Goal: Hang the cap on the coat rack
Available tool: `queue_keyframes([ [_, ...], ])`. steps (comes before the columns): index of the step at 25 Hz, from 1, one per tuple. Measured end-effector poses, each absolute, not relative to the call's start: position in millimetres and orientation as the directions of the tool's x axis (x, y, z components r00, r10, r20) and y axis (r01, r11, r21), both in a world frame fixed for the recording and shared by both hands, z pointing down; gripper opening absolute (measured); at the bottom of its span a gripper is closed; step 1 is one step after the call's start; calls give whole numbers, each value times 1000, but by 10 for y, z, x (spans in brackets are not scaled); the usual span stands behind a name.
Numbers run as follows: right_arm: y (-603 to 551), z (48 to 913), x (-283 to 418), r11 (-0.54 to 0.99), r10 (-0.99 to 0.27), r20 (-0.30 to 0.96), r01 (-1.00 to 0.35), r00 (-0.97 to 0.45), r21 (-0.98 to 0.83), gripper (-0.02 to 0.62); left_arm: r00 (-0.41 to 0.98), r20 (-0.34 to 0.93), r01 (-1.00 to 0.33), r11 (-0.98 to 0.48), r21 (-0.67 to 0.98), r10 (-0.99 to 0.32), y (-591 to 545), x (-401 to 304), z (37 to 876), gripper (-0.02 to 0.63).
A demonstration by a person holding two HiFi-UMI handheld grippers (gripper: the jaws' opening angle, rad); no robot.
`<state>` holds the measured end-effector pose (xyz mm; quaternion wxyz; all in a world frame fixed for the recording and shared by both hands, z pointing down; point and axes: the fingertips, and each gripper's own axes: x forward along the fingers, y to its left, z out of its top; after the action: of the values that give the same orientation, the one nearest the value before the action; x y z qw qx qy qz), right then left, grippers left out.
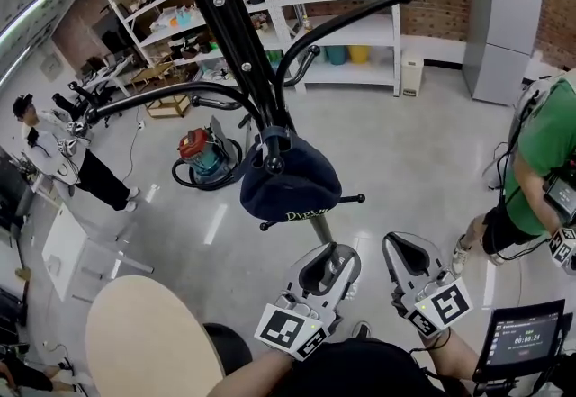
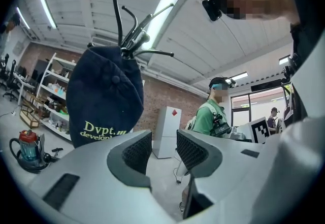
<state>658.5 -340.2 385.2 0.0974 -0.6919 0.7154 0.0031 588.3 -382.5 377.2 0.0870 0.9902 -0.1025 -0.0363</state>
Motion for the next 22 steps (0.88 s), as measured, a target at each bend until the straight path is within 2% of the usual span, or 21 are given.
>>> queue_keyframes([
  [22,-3343,3865,6532,-49,-993,-107,-995,59,-91,21,995,-19,-96,-972,213,-102,-3828,6012,3871,161],
])
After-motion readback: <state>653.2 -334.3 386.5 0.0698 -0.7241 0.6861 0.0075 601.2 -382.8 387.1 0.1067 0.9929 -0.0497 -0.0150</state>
